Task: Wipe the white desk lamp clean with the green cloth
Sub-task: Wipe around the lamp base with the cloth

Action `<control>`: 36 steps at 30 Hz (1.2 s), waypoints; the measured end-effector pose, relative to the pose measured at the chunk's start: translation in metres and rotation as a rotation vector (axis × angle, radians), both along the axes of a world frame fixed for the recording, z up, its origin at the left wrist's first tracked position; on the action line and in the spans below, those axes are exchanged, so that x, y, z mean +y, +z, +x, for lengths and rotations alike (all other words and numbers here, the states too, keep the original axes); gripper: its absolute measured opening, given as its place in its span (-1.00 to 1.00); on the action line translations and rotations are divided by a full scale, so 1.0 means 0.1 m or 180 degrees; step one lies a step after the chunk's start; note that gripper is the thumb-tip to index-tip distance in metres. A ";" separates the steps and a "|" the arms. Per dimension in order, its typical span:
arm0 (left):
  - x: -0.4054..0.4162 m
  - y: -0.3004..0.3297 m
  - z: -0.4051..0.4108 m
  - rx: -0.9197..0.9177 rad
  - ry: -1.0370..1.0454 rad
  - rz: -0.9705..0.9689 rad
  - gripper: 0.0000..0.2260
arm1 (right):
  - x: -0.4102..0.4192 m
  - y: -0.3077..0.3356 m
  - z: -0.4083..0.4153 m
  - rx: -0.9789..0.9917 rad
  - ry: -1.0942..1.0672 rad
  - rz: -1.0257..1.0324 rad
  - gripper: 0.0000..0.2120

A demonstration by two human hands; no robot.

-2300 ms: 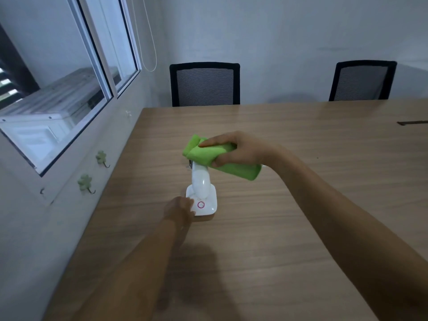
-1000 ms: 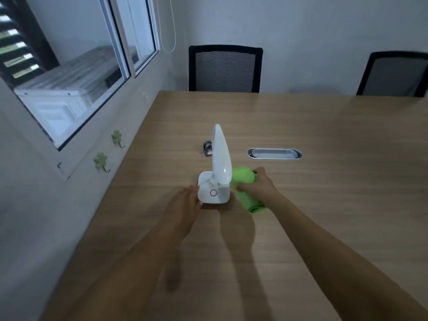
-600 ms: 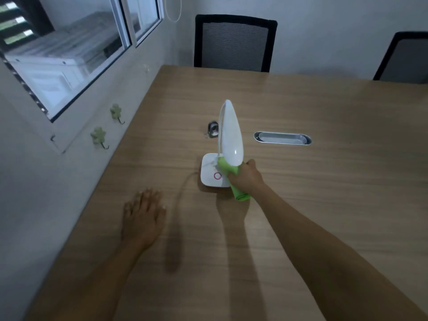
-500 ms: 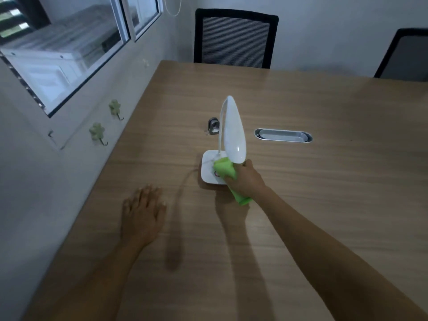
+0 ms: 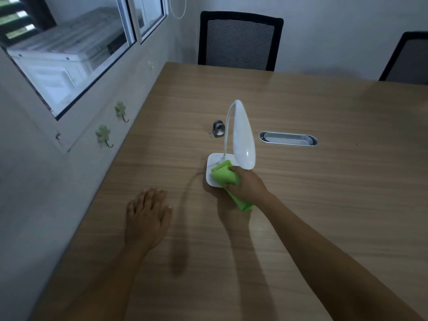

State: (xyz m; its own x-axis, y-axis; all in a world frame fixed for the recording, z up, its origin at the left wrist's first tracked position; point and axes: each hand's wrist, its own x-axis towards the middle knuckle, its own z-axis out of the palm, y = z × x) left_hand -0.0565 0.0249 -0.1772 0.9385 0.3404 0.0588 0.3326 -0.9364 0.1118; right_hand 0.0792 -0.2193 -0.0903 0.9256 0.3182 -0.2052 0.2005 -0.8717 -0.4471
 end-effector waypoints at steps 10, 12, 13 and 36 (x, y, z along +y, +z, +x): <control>-0.01 0.01 -0.01 -0.0047 0.0029 -0.0011 -0.47 | -0.20 0.15 0.17 -0.0094 -0.0676 0.0607 -0.37; -0.02 0.01 -0.01 -0.0058 0.0039 -0.0019 -0.47 | -0.19 0.15 0.27 0.0015 -0.1062 0.0638 -0.41; -0.02 0.01 -0.01 -0.0077 0.0037 -0.0020 -0.47 | -0.17 0.14 0.29 0.0083 -0.1124 0.0687 -0.42; -0.02 0.00 0.02 -0.0068 0.0021 -0.0059 -0.45 | 0.00 0.09 0.05 -0.0202 -0.1216 0.0807 -0.34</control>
State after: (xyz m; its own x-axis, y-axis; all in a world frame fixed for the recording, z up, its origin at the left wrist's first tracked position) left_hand -0.0546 0.0231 -0.1773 0.9348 0.3478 0.0724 0.3362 -0.9319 0.1362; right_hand 0.0840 -0.2197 -0.0811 0.9944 -0.0154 -0.1042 -0.0801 -0.7531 -0.6530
